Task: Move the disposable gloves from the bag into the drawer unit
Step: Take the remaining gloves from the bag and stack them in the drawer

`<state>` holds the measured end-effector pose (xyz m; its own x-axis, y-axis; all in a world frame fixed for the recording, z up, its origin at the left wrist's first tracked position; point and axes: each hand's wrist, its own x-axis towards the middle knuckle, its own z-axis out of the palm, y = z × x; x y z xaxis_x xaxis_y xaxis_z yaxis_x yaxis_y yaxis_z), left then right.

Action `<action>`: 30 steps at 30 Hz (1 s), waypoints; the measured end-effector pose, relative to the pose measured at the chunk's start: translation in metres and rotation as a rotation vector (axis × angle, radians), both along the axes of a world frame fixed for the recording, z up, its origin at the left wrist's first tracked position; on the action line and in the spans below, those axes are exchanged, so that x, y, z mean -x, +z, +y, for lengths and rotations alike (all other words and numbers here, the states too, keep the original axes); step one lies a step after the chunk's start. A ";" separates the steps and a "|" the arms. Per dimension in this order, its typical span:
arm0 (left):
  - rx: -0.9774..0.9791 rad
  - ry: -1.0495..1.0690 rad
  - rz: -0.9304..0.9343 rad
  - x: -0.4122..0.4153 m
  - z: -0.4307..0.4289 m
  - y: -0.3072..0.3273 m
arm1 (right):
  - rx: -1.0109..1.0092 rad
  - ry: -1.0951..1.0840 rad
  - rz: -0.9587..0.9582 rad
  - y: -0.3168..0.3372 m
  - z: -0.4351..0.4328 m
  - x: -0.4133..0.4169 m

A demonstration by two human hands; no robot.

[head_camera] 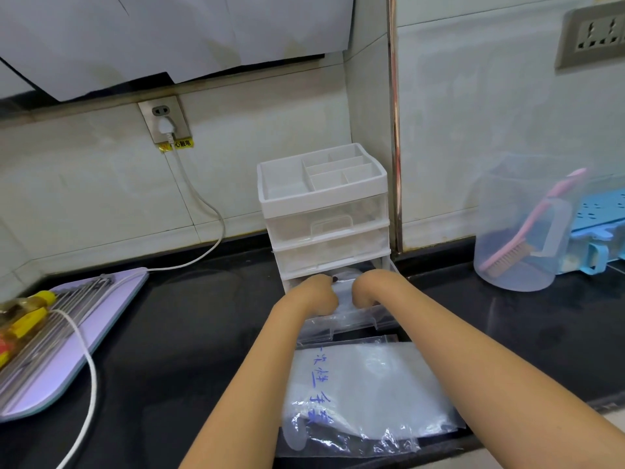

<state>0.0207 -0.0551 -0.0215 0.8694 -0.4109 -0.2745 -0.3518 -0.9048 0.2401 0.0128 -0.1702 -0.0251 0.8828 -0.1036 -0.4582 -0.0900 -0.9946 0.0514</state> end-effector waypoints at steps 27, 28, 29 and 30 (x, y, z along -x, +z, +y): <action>0.627 0.021 -0.154 0.127 0.017 -0.017 | -0.679 -0.306 -0.629 -0.031 -0.077 0.170; 0.624 0.001 -0.161 0.135 0.016 -0.024 | -0.684 -0.377 -0.637 -0.040 -0.080 0.174; 0.619 -0.009 -0.159 0.142 0.014 -0.031 | -0.710 -0.439 -0.641 -0.047 -0.080 0.180; 0.612 -0.017 -0.146 0.149 0.013 -0.037 | -0.738 -0.483 -0.649 -0.052 -0.078 0.184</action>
<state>-0.1282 -0.0423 -0.0585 0.8722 -0.4699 0.1360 -0.4330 -0.6125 0.6613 -0.1710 -0.2479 -0.0774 0.9187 -0.3948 -0.0118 -0.2731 -0.6134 -0.7410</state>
